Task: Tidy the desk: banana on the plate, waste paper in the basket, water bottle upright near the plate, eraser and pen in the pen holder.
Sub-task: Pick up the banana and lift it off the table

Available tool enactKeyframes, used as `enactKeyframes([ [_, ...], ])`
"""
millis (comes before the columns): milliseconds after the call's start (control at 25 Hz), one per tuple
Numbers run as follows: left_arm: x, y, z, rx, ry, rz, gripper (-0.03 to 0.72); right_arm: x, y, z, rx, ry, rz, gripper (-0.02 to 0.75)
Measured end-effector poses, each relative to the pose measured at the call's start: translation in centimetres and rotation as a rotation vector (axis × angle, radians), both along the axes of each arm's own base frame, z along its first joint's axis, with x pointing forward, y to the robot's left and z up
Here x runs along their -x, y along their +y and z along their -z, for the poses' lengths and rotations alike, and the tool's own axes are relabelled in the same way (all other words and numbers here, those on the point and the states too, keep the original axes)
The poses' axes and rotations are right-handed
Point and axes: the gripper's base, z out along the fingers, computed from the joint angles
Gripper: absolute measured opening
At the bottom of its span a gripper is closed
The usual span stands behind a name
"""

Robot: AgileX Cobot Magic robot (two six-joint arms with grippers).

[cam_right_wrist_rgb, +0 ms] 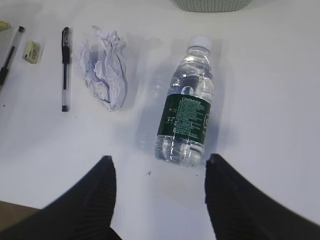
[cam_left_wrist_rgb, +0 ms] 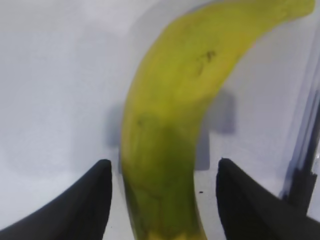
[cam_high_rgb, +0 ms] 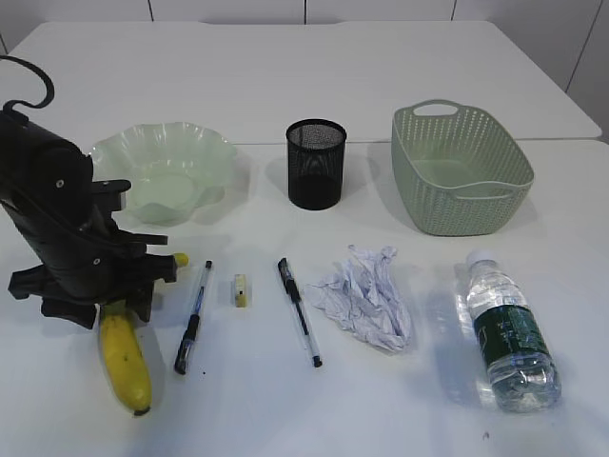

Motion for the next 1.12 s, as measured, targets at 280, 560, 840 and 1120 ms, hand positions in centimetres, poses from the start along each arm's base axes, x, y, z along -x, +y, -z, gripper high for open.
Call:
enactKeyframes([
  [280,-0.1,0.0,0.0,-0.006,-0.012,0.012,0.355,0.0,0.0,0.0,0.0,0.0,0.0,0.426],
  [560,-0.1,0.0,0.0,-0.01,-0.013,0.016,0.273,0.0,0.0,0.0,0.0,0.0,0.0,0.426],
  [840,-0.1,0.1,0.0,-0.019,-0.006,0.019,0.267,0.0,0.0,0.0,0.0,0.0,0.0,0.426],
  [1120,0.2,0.3,-1.1,-0.022,-0.013,0.019,0.257,0.0,0.0,0.0,0.0,0.0,0.0,0.426],
])
